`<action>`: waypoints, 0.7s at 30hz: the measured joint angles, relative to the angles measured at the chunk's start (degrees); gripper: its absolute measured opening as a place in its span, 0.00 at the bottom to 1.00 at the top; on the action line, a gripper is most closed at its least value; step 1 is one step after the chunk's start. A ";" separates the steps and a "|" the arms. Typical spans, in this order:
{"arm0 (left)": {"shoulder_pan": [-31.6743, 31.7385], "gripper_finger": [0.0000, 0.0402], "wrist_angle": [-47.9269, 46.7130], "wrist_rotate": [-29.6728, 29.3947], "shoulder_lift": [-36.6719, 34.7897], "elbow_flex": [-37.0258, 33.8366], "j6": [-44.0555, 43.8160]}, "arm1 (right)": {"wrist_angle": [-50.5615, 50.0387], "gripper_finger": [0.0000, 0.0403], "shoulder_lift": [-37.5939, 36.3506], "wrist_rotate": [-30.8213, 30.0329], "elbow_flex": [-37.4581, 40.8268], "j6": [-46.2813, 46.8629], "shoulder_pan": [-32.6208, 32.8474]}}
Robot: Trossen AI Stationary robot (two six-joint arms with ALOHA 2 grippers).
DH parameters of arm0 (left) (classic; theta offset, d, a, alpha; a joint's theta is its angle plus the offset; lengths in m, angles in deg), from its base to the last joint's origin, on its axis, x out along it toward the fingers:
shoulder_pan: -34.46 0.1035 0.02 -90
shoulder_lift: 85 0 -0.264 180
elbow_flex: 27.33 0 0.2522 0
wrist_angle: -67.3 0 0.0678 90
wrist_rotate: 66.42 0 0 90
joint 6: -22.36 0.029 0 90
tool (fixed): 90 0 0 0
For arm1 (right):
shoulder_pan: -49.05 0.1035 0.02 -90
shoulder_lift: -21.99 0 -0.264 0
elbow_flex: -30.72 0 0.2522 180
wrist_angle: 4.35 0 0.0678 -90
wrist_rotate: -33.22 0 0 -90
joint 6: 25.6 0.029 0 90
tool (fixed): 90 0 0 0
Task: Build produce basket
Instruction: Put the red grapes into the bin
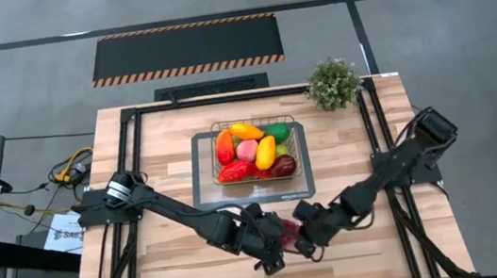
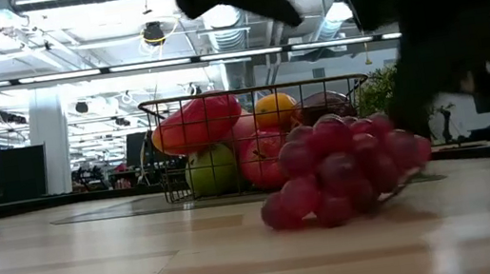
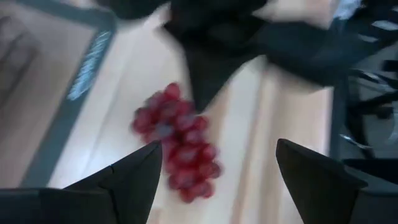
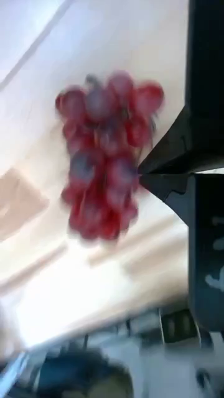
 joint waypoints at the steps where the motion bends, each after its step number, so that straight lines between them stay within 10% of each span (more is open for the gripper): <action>1: 0.00 0.75 -1.35 -1.00 0.00 0.00 -1.25 | -0.38 0.03 -1.13 0.02 -0.10 0.05 0.05; 21: 0.59 0.87 8.79 -4.73 -0.02 -7.86 -9.91 | -20.00 0.03 -13.54 -10.73 0.00 17.86 15.92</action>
